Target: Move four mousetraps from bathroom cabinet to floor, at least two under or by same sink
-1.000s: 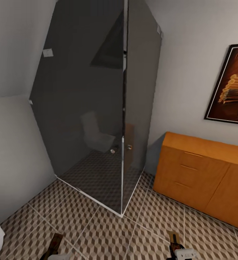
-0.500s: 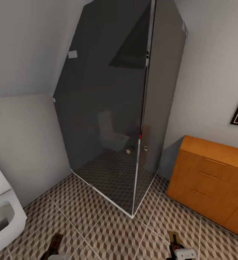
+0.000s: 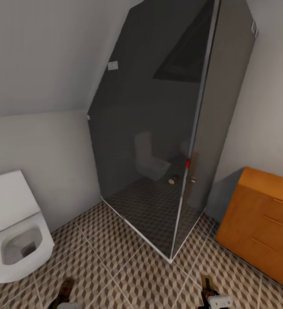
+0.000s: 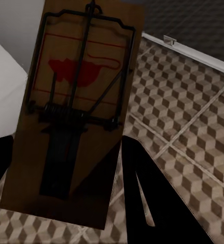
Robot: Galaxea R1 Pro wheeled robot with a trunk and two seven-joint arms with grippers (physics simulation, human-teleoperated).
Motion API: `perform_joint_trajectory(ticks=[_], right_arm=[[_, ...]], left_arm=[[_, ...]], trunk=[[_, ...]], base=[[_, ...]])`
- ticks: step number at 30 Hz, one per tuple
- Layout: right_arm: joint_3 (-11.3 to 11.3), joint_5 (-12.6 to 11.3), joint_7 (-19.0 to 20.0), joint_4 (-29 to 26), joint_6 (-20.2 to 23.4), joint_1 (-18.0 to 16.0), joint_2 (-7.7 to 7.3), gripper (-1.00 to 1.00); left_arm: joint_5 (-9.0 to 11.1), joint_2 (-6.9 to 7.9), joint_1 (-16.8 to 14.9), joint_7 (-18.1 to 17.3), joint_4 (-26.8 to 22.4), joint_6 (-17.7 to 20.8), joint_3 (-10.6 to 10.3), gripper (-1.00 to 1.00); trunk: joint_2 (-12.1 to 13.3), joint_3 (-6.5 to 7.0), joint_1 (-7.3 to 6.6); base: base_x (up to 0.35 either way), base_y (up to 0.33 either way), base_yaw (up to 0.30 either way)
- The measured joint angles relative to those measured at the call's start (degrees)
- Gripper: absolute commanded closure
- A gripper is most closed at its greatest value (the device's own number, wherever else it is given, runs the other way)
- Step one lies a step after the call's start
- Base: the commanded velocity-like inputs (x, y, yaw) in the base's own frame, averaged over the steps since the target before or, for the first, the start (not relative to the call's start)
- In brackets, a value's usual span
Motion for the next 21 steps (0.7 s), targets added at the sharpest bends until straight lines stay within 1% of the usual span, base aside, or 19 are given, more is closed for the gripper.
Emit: perform_joint_trajectory(ticks=[21], right_arm=[[0.02, 0.03, 0.00, 0.02, 0.03, 0.00, 0.00, 1.00]], left_arm=[[0.00, 0.00, 0.00, 0.01, 0.00, 0.00, 0.00, 1.00]], trunk=[[0.00, 0.00, 0.00]], base=[[0.000, 0.000, 0.288]])
